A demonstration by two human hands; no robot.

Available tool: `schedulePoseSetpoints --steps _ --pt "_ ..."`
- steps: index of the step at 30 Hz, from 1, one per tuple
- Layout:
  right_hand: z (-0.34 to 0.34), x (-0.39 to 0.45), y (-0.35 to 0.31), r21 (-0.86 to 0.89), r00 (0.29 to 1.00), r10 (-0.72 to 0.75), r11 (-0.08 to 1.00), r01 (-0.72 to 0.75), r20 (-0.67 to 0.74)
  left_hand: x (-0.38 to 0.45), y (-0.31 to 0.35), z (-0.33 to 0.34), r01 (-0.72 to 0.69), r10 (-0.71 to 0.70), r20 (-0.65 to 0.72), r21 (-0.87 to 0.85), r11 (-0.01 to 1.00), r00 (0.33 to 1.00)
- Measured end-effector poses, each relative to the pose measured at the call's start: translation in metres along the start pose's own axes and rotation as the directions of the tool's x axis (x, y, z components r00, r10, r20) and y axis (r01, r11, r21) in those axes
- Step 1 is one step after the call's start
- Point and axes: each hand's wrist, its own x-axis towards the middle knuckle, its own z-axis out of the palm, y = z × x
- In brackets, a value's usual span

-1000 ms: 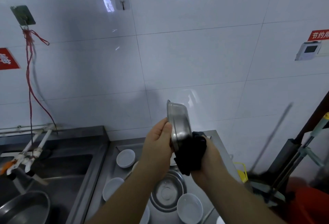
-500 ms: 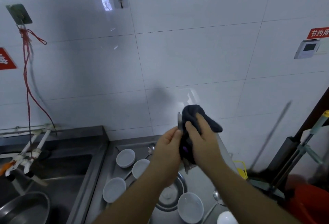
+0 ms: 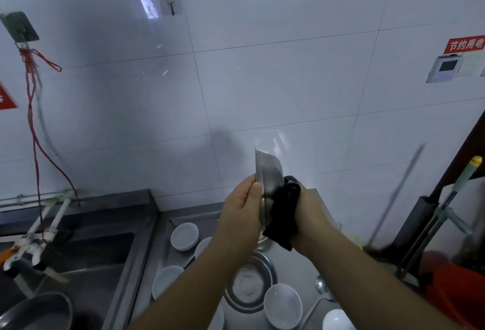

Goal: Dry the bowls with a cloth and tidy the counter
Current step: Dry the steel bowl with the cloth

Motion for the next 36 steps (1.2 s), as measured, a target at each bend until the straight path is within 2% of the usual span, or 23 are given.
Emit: schedulePoseSetpoints --steps 3,5,8,12,16,21,25,27,29,31,32,33,34,36 --pt "-0.005 -0.002 0.003 -0.045 0.999 -0.03 0.998 0.031 0.027 0.005 0.0 -0.009 -0.075 0.064 0.099 0.111 0.991 0.993" --pt "-0.007 0.0 0.004 -0.028 0.998 -0.057 0.998 0.058 0.025 0.006 -0.003 -0.013 -0.134 0.097 0.159 0.243 0.961 0.983" --pt "-0.008 0.004 0.001 0.048 0.997 -0.076 0.996 0.076 0.003 0.001 -0.006 -0.014 -0.193 0.052 0.289 0.486 0.852 0.956" --pt "-0.009 0.005 -0.003 0.07 0.992 -0.106 0.991 0.111 -0.075 0.001 -0.008 -0.023 -0.298 0.014 0.409 0.64 0.708 0.912" --pt "-0.012 0.003 0.003 0.052 0.985 -0.077 0.995 0.086 -0.155 0.001 -0.01 -0.032 -0.459 -0.037 0.577 0.686 0.564 0.816" --pt "-0.02 0.005 0.023 0.054 0.974 -0.021 0.998 0.034 -0.223 0.005 -0.016 -0.043 -0.567 -0.053 0.658 0.684 0.459 0.751" --pt "-0.018 0.004 0.036 0.064 0.971 -0.039 0.996 0.056 -0.238 0.007 -0.023 -0.052 -0.561 -0.045 0.665 0.663 0.495 0.746" --pt "-0.016 0.005 0.041 0.068 0.97 -0.047 0.996 0.065 -0.237 0.007 -0.025 -0.058 -0.555 0.024 0.642 0.644 0.527 0.766" --pt "-0.016 0.006 0.046 0.085 0.969 -0.054 0.993 0.076 -0.242 0.009 -0.031 -0.068 -0.552 0.179 0.547 0.659 0.511 0.818" --pt "-0.017 0.007 0.052 0.118 0.961 -0.067 0.988 0.102 -0.269 0.016 -0.039 -0.081 -0.466 0.302 0.357 0.717 0.518 0.884" --pt "-0.019 0.008 0.055 0.131 0.956 -0.073 0.985 0.114 -0.284 0.02 -0.045 -0.089 -0.384 0.311 0.241 0.726 0.571 0.919" --pt "-0.022 0.009 0.059 0.14 0.954 -0.075 0.983 0.12 -0.29 0.023 -0.052 -0.097 -0.267 0.259 0.123 0.713 0.648 0.958" --pt "-0.024 0.009 0.062 0.144 0.954 -0.068 0.983 0.114 -0.293 0.025 -0.058 -0.103 -0.128 0.147 0.029 0.672 0.729 0.989" --pt "-0.029 0.008 0.068 0.137 0.951 -0.033 0.987 0.079 -0.309 0.028 -0.074 -0.112 0.139 -0.144 -0.032 0.525 0.84 0.989"
